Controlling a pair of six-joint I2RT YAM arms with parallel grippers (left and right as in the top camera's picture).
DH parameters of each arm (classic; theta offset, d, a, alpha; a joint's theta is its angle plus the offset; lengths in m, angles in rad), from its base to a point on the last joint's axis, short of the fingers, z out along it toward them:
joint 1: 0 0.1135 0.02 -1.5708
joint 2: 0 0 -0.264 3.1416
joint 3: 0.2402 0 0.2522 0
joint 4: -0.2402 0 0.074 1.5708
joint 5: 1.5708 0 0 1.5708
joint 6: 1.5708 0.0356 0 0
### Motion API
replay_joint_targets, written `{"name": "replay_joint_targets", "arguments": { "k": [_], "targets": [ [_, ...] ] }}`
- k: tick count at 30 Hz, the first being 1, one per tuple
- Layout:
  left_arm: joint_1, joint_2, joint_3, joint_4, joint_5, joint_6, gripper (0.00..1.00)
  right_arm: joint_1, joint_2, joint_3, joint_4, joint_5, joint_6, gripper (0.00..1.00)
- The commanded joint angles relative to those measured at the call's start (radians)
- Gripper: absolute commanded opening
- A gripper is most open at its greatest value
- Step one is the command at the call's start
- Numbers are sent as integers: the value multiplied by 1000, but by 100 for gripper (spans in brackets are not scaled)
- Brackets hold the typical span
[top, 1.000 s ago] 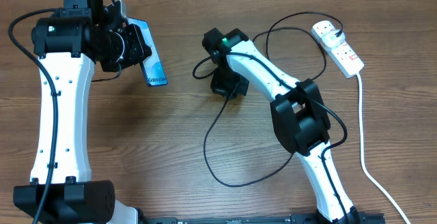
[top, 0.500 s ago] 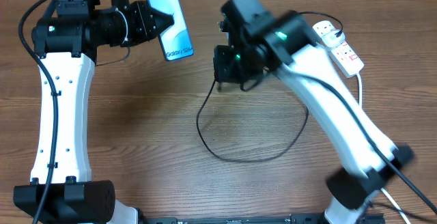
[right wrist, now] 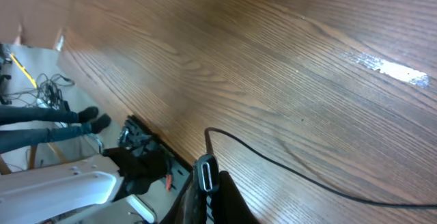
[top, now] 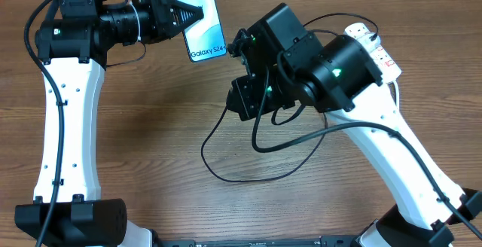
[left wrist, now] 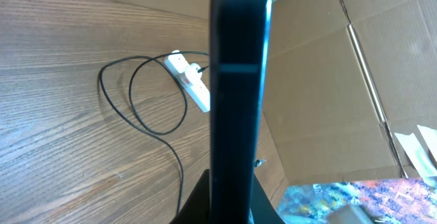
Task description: Plug charger to phone and switch on socket
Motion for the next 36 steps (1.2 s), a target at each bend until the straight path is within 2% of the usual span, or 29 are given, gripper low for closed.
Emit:
{"name": "replay_joint_targets", "arguments": {
  "k": [1,3,7,15,18,19,21,23,26,31,36],
  "targets": [
    [-1,-10,6,-40,-121,15,4,5,4,-101,32,21,-16,4],
    [-1,-10,6,-98,-266,15,4,4,4,-209,90,26,-11,4],
    [-1,-10,6,-183,-441,22,4,3,5,-422,252,54,58,4],
    [-1,-10,6,-222,-492,57,4,-2,8,-717,555,172,193,4],
    [-1,-10,6,-225,-524,56,4,-3,13,-746,600,257,287,23],
    [-1,-10,6,-226,-537,56,4,-3,14,-745,613,258,304,34],
    [-1,-10,6,-232,-567,56,4,-3,14,-732,622,258,327,56],
    [-1,-9,6,-240,-594,56,4,-5,23,-689,580,259,336,63],
    [-1,-8,6,-250,-615,56,4,-39,68,-551,448,245,411,65],
    [-1,-8,6,-264,-615,55,4,-121,194,-286,278,198,380,68],
    [-1,-8,6,-271,-615,56,4,-160,404,42,96,198,359,71]
  ]
}}
